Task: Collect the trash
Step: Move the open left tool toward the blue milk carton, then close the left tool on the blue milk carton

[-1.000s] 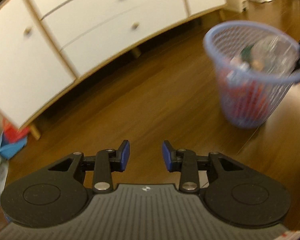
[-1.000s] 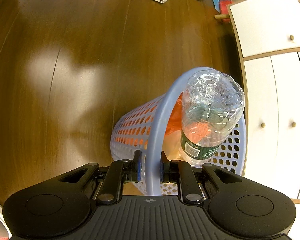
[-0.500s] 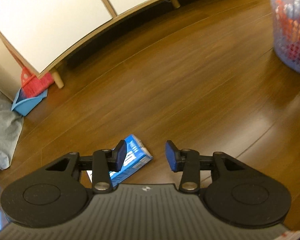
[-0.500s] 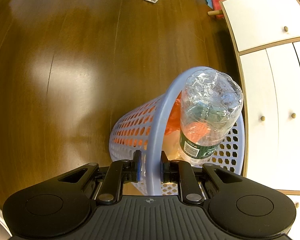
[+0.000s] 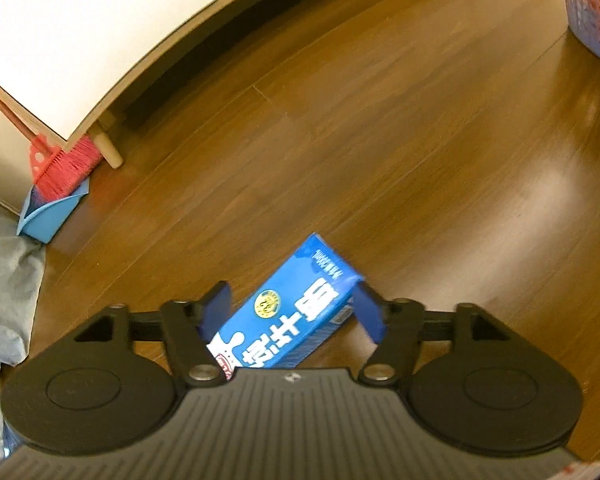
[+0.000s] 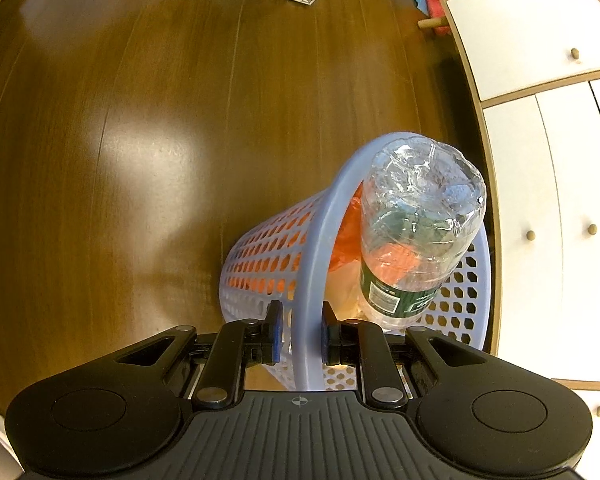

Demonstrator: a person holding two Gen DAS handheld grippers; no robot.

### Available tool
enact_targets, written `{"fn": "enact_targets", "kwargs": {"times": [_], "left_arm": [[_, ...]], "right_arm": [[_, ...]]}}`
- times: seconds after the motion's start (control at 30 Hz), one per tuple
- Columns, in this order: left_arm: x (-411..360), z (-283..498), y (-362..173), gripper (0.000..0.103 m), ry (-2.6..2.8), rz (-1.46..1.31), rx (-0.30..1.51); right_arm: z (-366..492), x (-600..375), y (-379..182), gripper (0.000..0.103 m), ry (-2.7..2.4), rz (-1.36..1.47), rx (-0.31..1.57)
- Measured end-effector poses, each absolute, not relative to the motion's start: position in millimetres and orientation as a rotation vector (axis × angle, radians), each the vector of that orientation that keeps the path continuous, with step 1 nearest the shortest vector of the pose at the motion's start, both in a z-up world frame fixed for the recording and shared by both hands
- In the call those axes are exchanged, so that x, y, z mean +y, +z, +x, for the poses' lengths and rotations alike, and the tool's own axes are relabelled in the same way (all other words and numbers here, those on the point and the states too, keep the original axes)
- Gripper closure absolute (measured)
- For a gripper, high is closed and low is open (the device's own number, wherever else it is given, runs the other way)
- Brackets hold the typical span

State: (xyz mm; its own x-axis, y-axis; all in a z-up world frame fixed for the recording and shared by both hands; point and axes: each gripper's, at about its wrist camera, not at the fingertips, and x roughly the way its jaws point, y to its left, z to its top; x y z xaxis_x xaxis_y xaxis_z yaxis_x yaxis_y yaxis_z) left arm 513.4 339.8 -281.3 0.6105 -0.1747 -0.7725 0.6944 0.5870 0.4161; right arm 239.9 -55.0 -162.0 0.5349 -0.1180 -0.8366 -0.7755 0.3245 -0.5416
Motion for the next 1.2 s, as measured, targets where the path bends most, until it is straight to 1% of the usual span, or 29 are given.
{"fn": "enact_targets", "kwargs": {"times": [0.07,0.2,0.3,0.43,0.57,0.63,0.7,0.77,0.83,0.87,0.97,1.03,1.13,1.2], "left_arm": [[341.8,519.2,-288.0,0.032,-0.579,0.794,0.772],[342.3,529.7,-308.0,0.032,-0.575,0.825,0.822],[342.8,536.1,-315.8,0.028,-0.549,0.799,0.836],[337.2,541.6,-310.9,0.028,-0.469,0.691,0.878],[326.7,531.0,-295.3,0.030,-0.527,0.607,0.919],[319.6,519.8,-289.3,0.034,-0.582,0.647,0.907],[317.8,517.0,-288.0,0.034,-0.579,0.712,0.863],[321.6,523.1,-288.2,0.031,-0.551,0.761,0.844],[329.7,533.1,-289.5,0.025,-0.542,0.803,0.837],[334.0,538.6,-292.0,0.021,-0.539,0.812,0.847],[342.2,546.8,-298.2,0.020,-0.548,0.795,0.905],[343.6,552.2,-306.0,0.021,-0.560,0.770,0.954],[341.1,546.3,-310.4,0.031,-0.583,0.745,0.962],[338.9,539.0,-309.9,0.046,-0.601,0.690,0.996]], "right_arm": [[241.5,-54.0,-161.9,0.089,0.524,-1.182,0.945],[245.0,-52.6,-160.4,0.089,0.518,-1.170,0.958],[246.4,-50.9,-160.0,0.089,0.516,-1.169,0.962],[248.2,-50.5,-158.5,0.089,0.521,-1.166,0.964],[247.8,-51.7,-158.2,0.089,0.523,-1.166,0.961],[247.3,-52.3,-158.1,0.089,0.524,-1.166,0.957],[246.9,-52.9,-158.3,0.089,0.525,-1.166,0.955],[246.4,-53.3,-158.3,0.089,0.525,-1.163,0.954],[245.9,-54.2,-158.8,0.089,0.525,-1.161,0.952],[245.8,-54.6,-159.0,0.089,0.524,-1.160,0.952],[247.5,-55.0,-158.4,0.089,0.525,-1.151,0.957],[248.7,-55.0,-158.1,0.089,0.525,-1.151,0.955],[248.6,-55.2,-157.8,0.089,0.525,-1.151,0.953],[247.8,-55.9,-158.5,0.089,0.527,-1.154,0.949]]}}
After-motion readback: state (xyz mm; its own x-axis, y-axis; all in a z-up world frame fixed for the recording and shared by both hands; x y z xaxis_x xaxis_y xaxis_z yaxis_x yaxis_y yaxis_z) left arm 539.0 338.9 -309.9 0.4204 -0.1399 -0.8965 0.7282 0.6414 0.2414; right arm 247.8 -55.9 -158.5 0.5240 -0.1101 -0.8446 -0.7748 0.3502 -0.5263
